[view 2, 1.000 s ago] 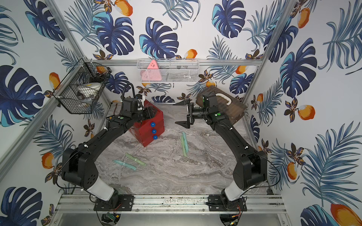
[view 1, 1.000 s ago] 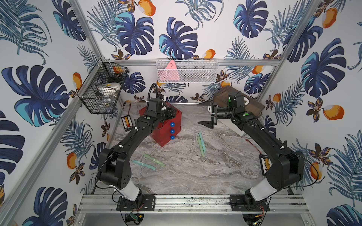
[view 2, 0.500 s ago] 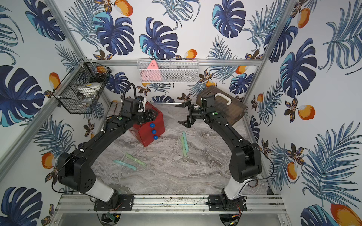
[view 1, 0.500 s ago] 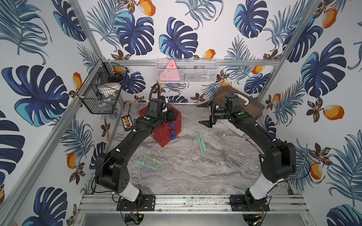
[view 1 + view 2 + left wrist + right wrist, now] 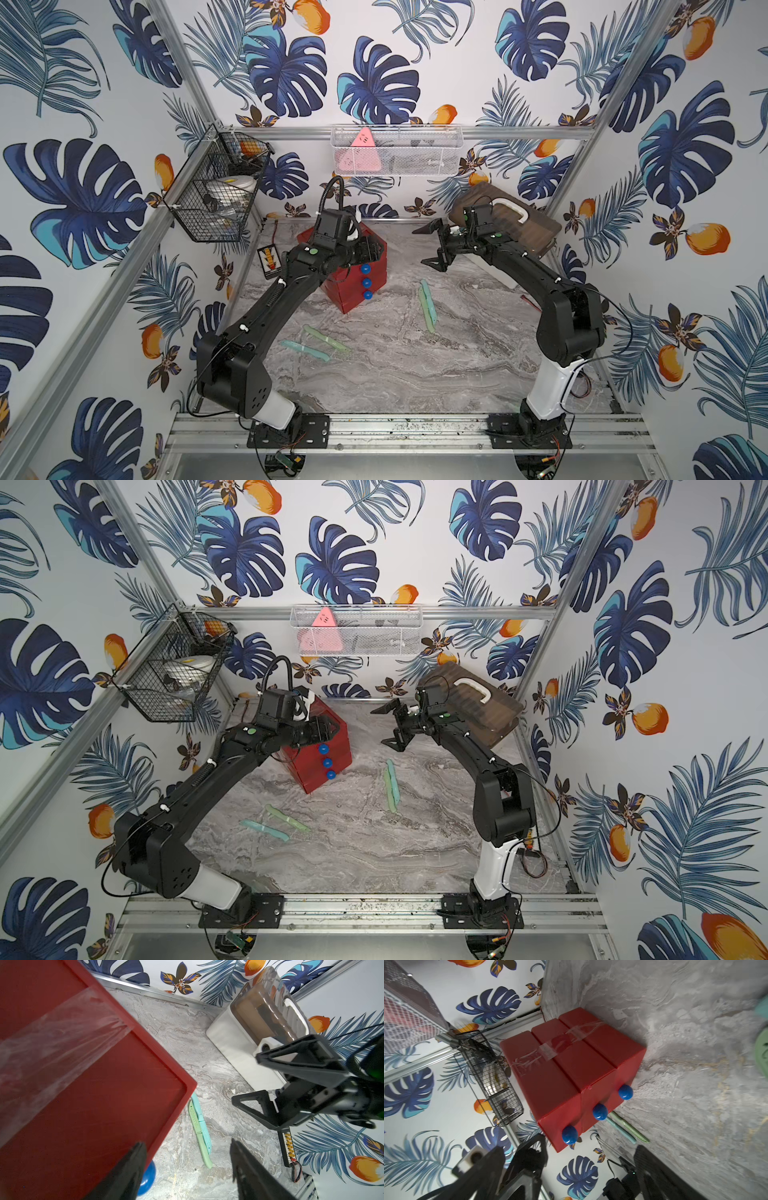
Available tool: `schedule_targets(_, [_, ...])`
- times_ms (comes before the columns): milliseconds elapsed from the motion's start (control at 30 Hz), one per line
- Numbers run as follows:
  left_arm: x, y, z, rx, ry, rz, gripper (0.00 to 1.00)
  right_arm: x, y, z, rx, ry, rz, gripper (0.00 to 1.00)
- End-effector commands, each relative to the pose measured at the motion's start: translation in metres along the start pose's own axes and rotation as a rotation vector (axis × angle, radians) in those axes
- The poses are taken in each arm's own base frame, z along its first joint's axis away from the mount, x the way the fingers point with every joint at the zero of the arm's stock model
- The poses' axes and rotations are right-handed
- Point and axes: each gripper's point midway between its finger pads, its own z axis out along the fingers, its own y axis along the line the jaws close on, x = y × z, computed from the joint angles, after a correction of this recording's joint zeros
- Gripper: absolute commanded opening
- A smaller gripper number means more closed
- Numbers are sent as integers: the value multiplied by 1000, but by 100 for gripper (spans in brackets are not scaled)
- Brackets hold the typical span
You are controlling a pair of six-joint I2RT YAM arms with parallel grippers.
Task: Place the fruit knives into the drawer by color
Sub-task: Open the drawer in the storage box.
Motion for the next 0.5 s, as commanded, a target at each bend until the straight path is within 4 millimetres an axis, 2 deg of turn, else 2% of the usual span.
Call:
schedule_targets(0, [-7,-14,-9,5,11,45,79,-1,-40,-2,180,-19,-106,100])
schedule_targets(133, [-19,-36,-20,3,0,111,88,-2,-80,-8,378,-22,-208,100])
schedule_targets(200, [-19,-49,-25,19,2,128,89,-1,-98,-8,469,-13,-257,97])
schedule_targets(267, [-10,-62,-28,38,20,150,89,0,-115,-7,558,1,-308,90])
schedule_targets(333, [6,-73,-28,46,50,175,89,2,-130,-2,634,19,-354,72])
schedule_targets(400, [18,-74,-29,41,71,185,89,4,-136,3,661,28,-391,63])
schedule_targets(467, [24,-69,-32,25,73,180,89,9,-134,8,637,33,-405,61])
